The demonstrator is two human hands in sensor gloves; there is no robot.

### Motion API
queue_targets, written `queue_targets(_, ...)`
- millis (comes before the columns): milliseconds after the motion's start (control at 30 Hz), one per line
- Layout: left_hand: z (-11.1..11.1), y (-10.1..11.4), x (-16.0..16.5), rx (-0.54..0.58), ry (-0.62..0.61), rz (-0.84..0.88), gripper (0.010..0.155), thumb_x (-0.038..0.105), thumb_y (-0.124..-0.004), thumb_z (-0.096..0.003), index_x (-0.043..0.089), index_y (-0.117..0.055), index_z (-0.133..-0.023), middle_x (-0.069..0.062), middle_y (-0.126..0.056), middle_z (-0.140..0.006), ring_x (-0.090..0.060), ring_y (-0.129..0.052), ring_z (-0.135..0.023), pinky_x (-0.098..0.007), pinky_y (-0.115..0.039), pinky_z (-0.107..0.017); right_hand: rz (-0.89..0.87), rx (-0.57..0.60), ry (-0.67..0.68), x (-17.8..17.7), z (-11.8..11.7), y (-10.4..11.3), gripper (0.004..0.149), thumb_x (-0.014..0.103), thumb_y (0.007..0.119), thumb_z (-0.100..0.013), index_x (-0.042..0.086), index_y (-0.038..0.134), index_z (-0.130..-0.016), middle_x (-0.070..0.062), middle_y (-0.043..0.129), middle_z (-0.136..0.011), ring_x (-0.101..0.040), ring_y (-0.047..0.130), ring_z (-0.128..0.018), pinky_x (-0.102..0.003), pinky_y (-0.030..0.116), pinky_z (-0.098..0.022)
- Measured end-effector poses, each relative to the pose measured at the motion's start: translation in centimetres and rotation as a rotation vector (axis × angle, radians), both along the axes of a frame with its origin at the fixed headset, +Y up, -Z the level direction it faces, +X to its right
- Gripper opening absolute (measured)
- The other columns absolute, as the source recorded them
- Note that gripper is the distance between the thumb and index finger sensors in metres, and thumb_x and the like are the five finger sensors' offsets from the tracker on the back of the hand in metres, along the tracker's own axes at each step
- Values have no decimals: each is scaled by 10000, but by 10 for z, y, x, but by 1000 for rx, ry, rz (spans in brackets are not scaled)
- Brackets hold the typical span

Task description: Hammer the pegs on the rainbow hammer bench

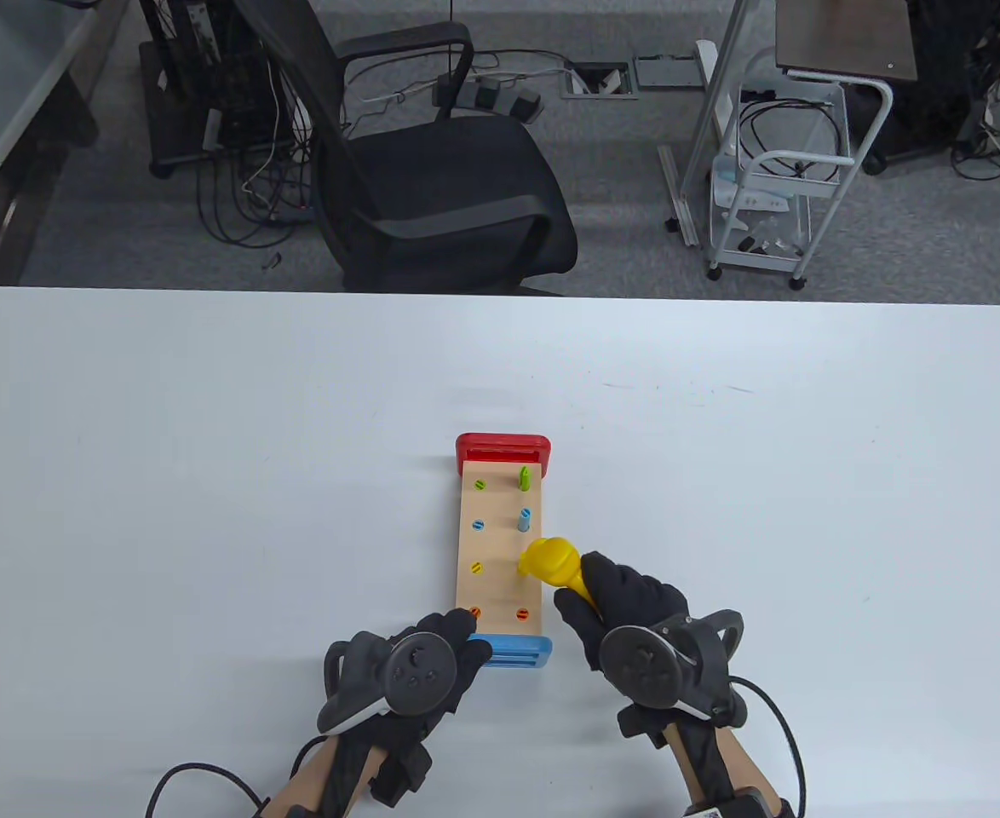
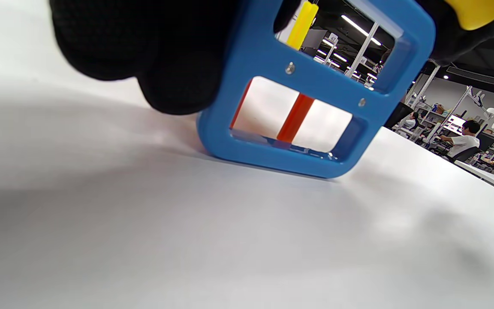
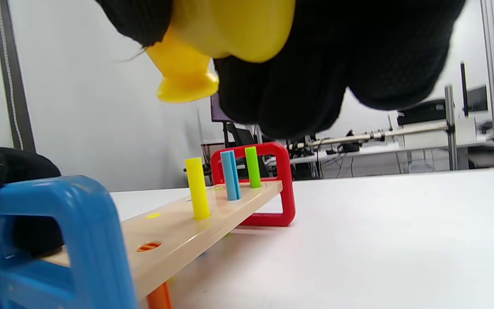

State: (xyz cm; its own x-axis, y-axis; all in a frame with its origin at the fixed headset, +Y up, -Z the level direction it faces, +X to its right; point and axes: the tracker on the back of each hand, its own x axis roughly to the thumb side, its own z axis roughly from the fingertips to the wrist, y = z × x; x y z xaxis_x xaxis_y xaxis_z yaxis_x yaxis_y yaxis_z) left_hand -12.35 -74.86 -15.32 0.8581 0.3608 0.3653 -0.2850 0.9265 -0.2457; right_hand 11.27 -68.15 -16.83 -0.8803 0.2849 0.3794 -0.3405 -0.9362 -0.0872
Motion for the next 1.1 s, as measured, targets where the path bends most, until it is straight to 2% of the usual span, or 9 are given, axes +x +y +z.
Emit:
queue_targets(67,0,0,0,2,0,0,668,539,-405,-554,121,-582,-1043,-316,-837,-953,-378,-1006,-669,-492,-870,-479,-24,-59,13,-4,-7,-1,601,399,590,-621,-56,625,-1012,-269,862,-906,-459,940,-706,-632,807,-513)
queue_targets(233,0,0,0,1,-2,1,668,539,-405,-554,120,-579,-1044,-318,-836,-953,-378,-1005,-671,-493,-869,-480,-91,-30,16,-14,-12,11,608,415,569,-630,-64,625,-1000,-122,952,-674,-265,991,-437,-493,866,-376)
queue_targets(367,0,0,0,-2,-4,3,669,540,-405,-553,119,-579,-1044,-318,-836,-954,-380,-1004,-671,-493,-869,-480,-73,-59,-35,-22,-14,-7,617,420,547,-636,-84,695,-959,-124,987,-565,-254,987,-313,-473,866,-283)
queue_targets(600,0,0,0,-1,-5,1,668,540,-405,-553,122,-577,-1045,-316,-836,-956,-379,-1005,-671,-492,-869,-480,-102,73,-54,-26,-9,-1,623,421,514,-637,-80,699,-957,-121,989,-543,-247,980,-287,-466,862,-263)
queue_targets(667,0,0,0,0,-5,1,669,540,-405,-553,121,-576,-1046,-317,-835,-956,-378,-1006,-669,-492,-870,-480,52,-31,-68,-31,-15,-16,620,413,541,-636,-87,741,-942,-132,1008,-515,-257,986,-261,-473,865,-242)
queue_targets(700,1,0,0,3,-6,1,668,540,-405,-553,122,-574,-1046,-317,-834,-955,-377,-1005,-671,-491,-870,-480,176,-136,-98,-28,-13,-16,629,459,442,-637,-19,658,-984,-49,970,-590,-190,989,-330,-414,884,-304)
queue_targets(867,1,0,0,2,-5,1,669,541,-405,-553,122,-573,-1046,-316,-835,-956,-376,-1006,-670,-491,-870,-479,-58,103,-72,-24,-8,1,625,428,501,-636,-64,711,-959,-113,992,-533,-243,980,-277,-460,862,-260)
queue_targets(967,1,0,0,2,-5,1,669,540,-405,-554,121,-573,-1047,-317,-835,-956,-377,-1005,-670,-491,-869,-480,137,-112,-100,-28,-20,-23,631,428,489,-628,-59,711,-962,-105,997,-542,-243,994,-274,-459,874,-251)
queue_targets(1100,1,0,0,1,-4,0,668,540,-405,-552,123,-575,-1044,-315,-836,-954,-376,-1006,-667,-490,-870,-479,-25,8,-50,-26,-12,0,625,437,487,-644,-47,708,-971,-105,987,-542,-235,978,-285,-451,862,-270)
